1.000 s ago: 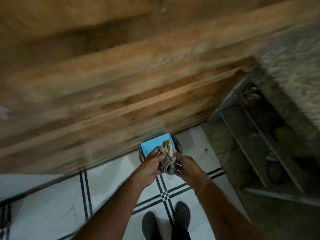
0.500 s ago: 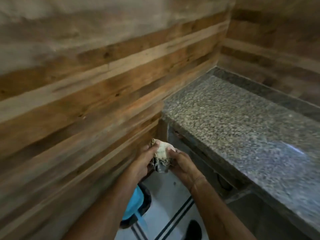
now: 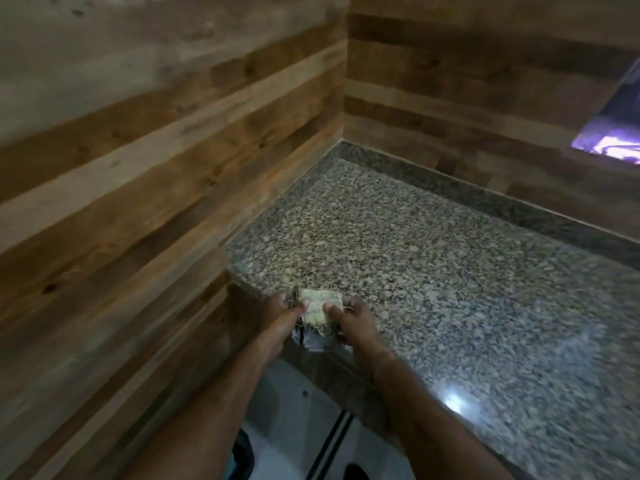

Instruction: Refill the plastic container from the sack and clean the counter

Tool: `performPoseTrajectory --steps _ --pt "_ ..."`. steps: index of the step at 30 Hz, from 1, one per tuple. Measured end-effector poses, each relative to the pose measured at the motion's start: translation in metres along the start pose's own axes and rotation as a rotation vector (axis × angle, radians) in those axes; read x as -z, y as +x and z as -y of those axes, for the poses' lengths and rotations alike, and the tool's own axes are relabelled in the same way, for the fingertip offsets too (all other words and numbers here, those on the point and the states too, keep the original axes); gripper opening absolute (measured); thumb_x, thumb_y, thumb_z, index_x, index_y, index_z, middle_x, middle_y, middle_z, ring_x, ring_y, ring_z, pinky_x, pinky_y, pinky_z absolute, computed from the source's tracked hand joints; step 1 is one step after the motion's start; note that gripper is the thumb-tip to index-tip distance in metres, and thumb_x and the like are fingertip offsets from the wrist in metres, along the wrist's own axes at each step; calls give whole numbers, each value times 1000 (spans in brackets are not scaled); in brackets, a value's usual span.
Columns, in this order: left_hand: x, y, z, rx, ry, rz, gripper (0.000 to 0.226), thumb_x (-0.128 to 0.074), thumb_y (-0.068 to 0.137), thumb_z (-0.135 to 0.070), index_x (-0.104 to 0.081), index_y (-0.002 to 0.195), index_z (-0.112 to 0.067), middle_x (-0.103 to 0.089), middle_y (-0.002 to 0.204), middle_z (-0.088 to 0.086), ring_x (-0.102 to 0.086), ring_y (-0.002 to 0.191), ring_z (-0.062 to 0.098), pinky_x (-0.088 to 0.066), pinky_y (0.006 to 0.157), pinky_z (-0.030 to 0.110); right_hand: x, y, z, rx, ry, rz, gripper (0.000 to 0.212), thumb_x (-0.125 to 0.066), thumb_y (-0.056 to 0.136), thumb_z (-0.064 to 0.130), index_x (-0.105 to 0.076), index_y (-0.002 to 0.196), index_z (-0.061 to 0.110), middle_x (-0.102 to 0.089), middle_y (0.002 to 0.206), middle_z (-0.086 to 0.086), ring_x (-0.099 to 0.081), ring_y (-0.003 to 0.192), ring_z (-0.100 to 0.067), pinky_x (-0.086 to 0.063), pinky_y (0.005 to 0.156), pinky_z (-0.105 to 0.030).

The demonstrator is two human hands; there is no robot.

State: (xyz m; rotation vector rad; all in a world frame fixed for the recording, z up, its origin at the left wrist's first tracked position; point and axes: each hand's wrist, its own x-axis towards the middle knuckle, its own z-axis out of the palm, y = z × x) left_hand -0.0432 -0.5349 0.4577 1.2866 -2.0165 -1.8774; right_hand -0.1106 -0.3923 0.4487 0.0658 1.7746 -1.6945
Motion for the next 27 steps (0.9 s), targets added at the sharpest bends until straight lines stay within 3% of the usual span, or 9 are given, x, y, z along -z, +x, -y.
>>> performPoseTrajectory --steps 3,7,11,13,16,18,20,23,27 --pt "-7 39 -7 -8 137 4 56 -78 91 -18 -55 140 -4 -62 135 15 -60 123 32 -47 94 32 3 30 -5 -68 11 -61 27 -73 93 16 -58 111 2 -72 91 -15 -66 67 -17 -54 51 -27" --pt "-9 86 -8 -65 271 55 45 -82 87 -14 -60 126 -13 -63 116 8 -62 113 29 -49 87 34 -2 66 -12 -125 -13 -162 22 -77 88 23 -57 95 20 -67 91 -9 -64 74 -20 -55 57 -31" --pt "-14 118 -7 -209 399 135 74 -80 87 -8 -43 150 -19 -56 132 5 -58 120 24 -53 93 39 -14 91 -13 -127 -179 -304 25 -78 86 23 -55 96 19 -67 96 -6 -69 90 -28 -64 74 -48" --pt "-11 128 1 -380 550 166 78 -79 86 -7 -45 152 -29 -48 138 4 -56 118 22 -53 96 40 -20 94 -7 -54 -323 -344 34 -77 89 19 -51 111 18 -64 99 -1 -68 86 -23 -62 65 -34" --pt "-8 143 19 -624 739 190 58 -83 79 -10 -68 133 -27 -54 133 6 -55 120 30 -50 99 41 -25 99 -6 133 -640 -390 49 -68 95 19 -44 137 27 -49 118 5 -57 78 -6 -48 53 -14" --pt "-6 148 22 -653 794 201 50 -84 79 -14 -72 126 -27 -57 127 5 -55 117 32 -48 96 41 -27 99 -9 152 -755 -374 45 -64 98 26 -46 139 32 -43 126 2 -59 79 -10 -59 55 -25" --pt "-6 148 21 -658 793 217 47 -83 81 -18 -72 126 -27 -56 127 5 -54 116 32 -47 96 44 -24 97 -11 129 -768 -366 49 -70 94 28 -49 138 35 -41 131 1 -63 89 -16 -65 69 -34" --pt "-8 146 13 -700 791 169 44 -75 86 -34 -69 129 -24 -54 128 6 -52 118 31 -47 96 44 -8 84 -4 181 -726 -385 55 -69 94 27 -47 144 31 -40 136 0 -57 101 -12 -58 81 -25" --pt "-34 135 2 -797 816 98 49 -69 91 -39 -64 133 -15 -54 131 11 -48 121 33 -45 94 48 31 57 4 247 -655 -481 51 -63 99 36 -44 146 31 -40 134 4 -63 95 -12 -54 72 -23"
